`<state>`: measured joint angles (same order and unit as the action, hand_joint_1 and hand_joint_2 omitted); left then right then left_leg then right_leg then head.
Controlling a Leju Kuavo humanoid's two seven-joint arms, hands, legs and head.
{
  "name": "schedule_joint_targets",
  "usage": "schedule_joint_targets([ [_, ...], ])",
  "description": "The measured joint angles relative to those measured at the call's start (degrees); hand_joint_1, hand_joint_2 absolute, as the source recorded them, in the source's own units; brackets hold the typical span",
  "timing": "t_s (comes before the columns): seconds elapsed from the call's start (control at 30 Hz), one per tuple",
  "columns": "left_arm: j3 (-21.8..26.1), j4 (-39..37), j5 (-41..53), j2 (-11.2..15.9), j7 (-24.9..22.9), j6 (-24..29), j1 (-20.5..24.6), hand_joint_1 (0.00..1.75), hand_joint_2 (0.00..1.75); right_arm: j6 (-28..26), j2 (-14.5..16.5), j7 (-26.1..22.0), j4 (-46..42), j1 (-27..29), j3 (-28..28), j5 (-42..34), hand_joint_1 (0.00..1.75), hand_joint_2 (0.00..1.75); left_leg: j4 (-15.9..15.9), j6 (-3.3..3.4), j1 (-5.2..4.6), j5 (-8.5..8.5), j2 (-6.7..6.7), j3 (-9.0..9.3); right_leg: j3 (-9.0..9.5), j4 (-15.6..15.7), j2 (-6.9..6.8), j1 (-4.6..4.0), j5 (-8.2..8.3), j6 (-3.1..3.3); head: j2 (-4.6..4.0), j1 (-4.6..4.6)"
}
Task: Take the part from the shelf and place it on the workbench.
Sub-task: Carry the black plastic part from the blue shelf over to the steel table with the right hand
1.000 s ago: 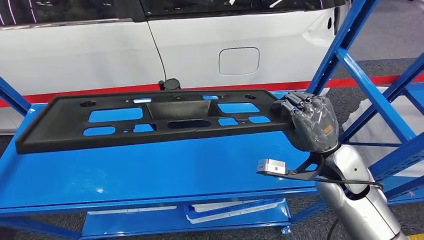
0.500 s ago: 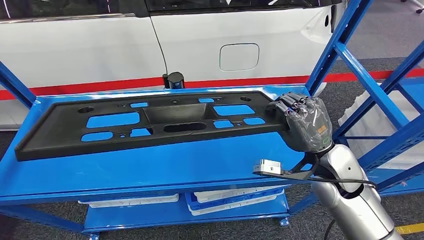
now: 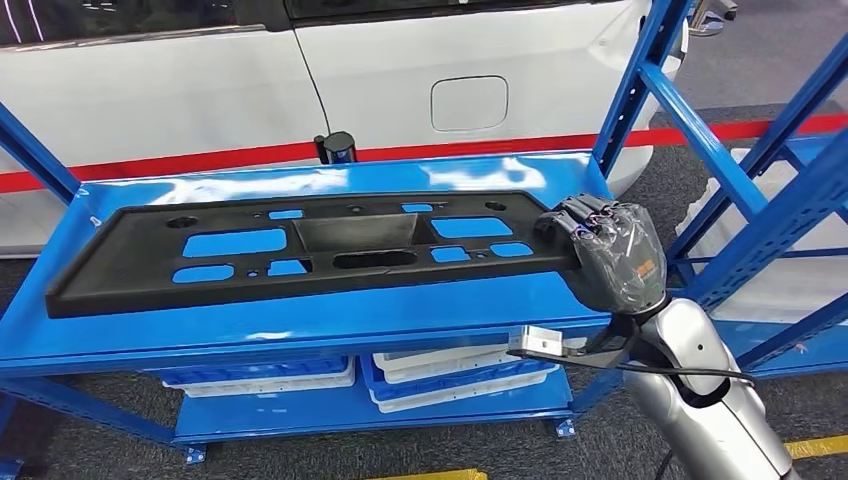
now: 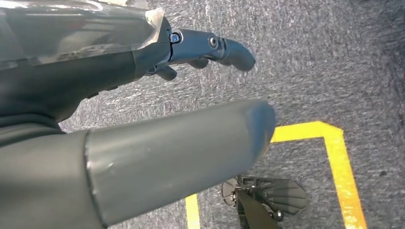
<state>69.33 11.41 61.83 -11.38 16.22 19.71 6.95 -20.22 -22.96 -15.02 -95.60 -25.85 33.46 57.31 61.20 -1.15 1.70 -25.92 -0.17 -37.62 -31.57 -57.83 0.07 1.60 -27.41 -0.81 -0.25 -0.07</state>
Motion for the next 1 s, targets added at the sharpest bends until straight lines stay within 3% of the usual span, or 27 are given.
schedule_joint_targets([
  [0.07,0.00,0.00,0.00,0.01,0.00,-0.04,-0.01,0.00,0.00,0.00,0.20,0.27,-0.17,0.48,-0.02,0.66,1.75,1.75,7.35,-0.09,0.00,-4.92,0.02,-2.81,-0.90,-0.04,-0.10,-0.40,0.69,0.99,0.00,-0.59],
  [0.13,0.00,0.00,0.00,0.00,0.00,-0.13,-0.04,0.00,0.00,0.00,0.37,0.41,-0.33,1.23,-0.04,1.20,1.75,1.75,13.05,0.07,-0.07,-7.62,0.02,-4.43,-1.83,-0.09,-0.15,-1.06,1.33,1.51,0.00,-0.83],
  [0.17,0.00,0.00,0.00,0.01,0.00,-0.17,-0.05,0.00,0.00,0.01,0.43,0.43,-0.38,1.51,-0.07,1.42,1.75,1.75,12.89,0.38,-0.18,-7.41,0.02,-3.67,-2.21,-0.10,-0.15,-1.40,1.63,1.62,0.01,-0.87],
  [0.2,0.00,0.00,0.00,0.01,0.00,-0.19,-0.04,0.00,0.00,0.02,0.49,0.44,-0.45,1.67,-0.11,1.58,1.75,1.75,10.43,0.88,-0.37,-6.34,0.01,-1.69,-2.49,-0.10,-0.12,-1.70,1.90,1.66,0.00,-0.91],
  [0.27,0.00,0.01,0.00,0.12,-0.01,-0.19,0.09,0.00,0.00,0.07,0.54,0.45,-0.69,1.76,-0.31,1.77,1.75,1.75,2.51,2.35,-1.02,-3.98,0.12,3.72,-2.82,-0.10,-0.08,-2.18,2.38,1.58,0.00,-0.94],
  [0.33,-0.01,0.01,0.02,0.20,-0.04,-0.21,0.24,0.00,0.00,0.25,0.60,0.51,-0.96,1.84,-0.58,1.77,1.75,1.75,-2.14,3.35,-1.67,-2.96,0.44,6.45,-3.00,-0.10,-0.19,-2.33,2.79,1.17,0.00,-0.67],
  [0.43,-0.02,-0.02,0.04,0.14,-0.10,-0.29,0.25,0.00,0.00,0.72,0.92,0.63,-1.21,2.09,-0.82,1.67,1.75,1.75,-3.33,3.88,-1.87,-1.74,0.69,6.34,-3.38,-0.12,-0.40,-2.28,3.39,0.18,0.01,-0.68],
  [0.47,-0.02,-0.03,0.03,0.11,-0.12,-0.31,0.27,0.00,0.00,0.80,0.99,0.64,-1.29,2.14,-0.91,1.63,1.75,1.75,-3.85,4.07,-1.71,-1.09,0.76,6.28,-3.84,-0.71,-0.35,-2.30,2.91,0.01,0.01,-0.67],
  [0.5,-0.02,-0.04,0.01,0.09,-0.13,-0.33,0.30,0.00,0.00,0.81,1.02,0.66,-1.37,2.18,-1.03,1.60,1.75,1.75,-4.36,4.18,-1.48,-0.40,0.85,6.08,-4.70,-2.40,-0.28,-2.26,1.72,-0.05,0.01,-0.52],
  [0.57,-0.02,-0.04,0.00,0.08,-0.13,-0.37,0.36,0.00,0.00,0.82,1.04,0.68,-1.39,2.38,-1.21,1.57,1.75,1.75,-4.73,4.22,-1.29,0.68,0.92,5.15,-7.53,-9.14,-0.15,-1.77,-2.24,-0.14,0.00,-0.03],
  [0.63,-0.02,-0.04,0.00,0.04,-0.15,-0.42,0.33,0.00,0.00,0.84,1.08,0.68,-1.40,2.78,-1.30,1.56,1.75,1.75,-4.68,3.92,-1.18,1.52,0.92,3.95,-9.51,-15.51,-0.15,-1.05,-5.17,-0.82,0.01,0.33],
  [0.67,-0.02,-0.04,0.00,0.01,-0.17,-0.43,0.32,0.00,0.00,0.86,1.11,0.69,-1.40,2.94,-1.33,1.55,1.75,1.75,-4.63,3.65,-1.04,1.90,0.92,3.42,-8.98,-15.87,-0.16,-0.66,-5.41,-1.47,0.01,0.38],
  [0.7,-0.02,-0.04,0.00,0.00,-0.21,-0.45,0.32,0.00,0.00,0.90,1.17,0.69,-1.42,3.01,-1.37,1.55,1.75,1.75,-4.55,3.32,-0.83,2.23,0.92,2.97,-7.13,-13.64,-0.18,-0.26,-4.78,-2.29,0.01,0.42],
  [0.77,-0.02,-0.04,-0.01,0.03,-0.28,-0.45,0.37,0.00,0.00,0.98,1.36,0.70,-1.52,2.98,-1.44,1.55,1.75,1.75,-4.05,2.53,-0.38,2.70,0.90,2.15,-1.62,-5.21,-0.15,0.47,-2.87,-3.83,0.01,0.60],
  [0.8,-0.02,-0.04,-0.04,0.08,-0.31,-0.44,0.41,0.00,0.00,1.04,1.51,0.70,-1.64,2.95,-1.46,1.55,1.75,1.75,-3.67,2.10,-0.32,2.83,0.86,1.77,0.34,-1.89,0.01,0.54,-2.15,-4.01,0.01,0.73],
  [0.83,-0.01,-0.04,-0.12,0.12,-0.34,-0.42,0.45,0.00,0.00,1.17,1.64,0.69,-1.74,2.88,-1.48,1.52,1.75,1.75,-3.39,1.65,-0.34,3.01,0.81,1.43,1.26,-0.18,0.18,0.45,-1.83,-3.72,0.01,0.81],
  [0.93,0.25,-0.04,-0.62,0.15,-0.36,-0.34,0.32,0.00,0.00,1.77,2.10,0.46,-1.81,2.56,-1.54,1.31,1.75,1.75,-3.37,0.60,-0.35,3.81,0.67,0.87,0.66,-0.36,0.42,0.08,-1.07,-1.79,0.01,0.47],
  [1.0,0.57,-0.04,-0.94,0.15,-0.24,-0.32,0.18,0.00,0.00,1.91,2.59,0.12,-1.76,2.38,-1.53,1.33,1.75,1.75,-1.63,0.22,-0.08,2.11,0.62,-0.12,0.00,-0.40,0.35,0.20,-0.31,-0.60,0.01,0.04],
])
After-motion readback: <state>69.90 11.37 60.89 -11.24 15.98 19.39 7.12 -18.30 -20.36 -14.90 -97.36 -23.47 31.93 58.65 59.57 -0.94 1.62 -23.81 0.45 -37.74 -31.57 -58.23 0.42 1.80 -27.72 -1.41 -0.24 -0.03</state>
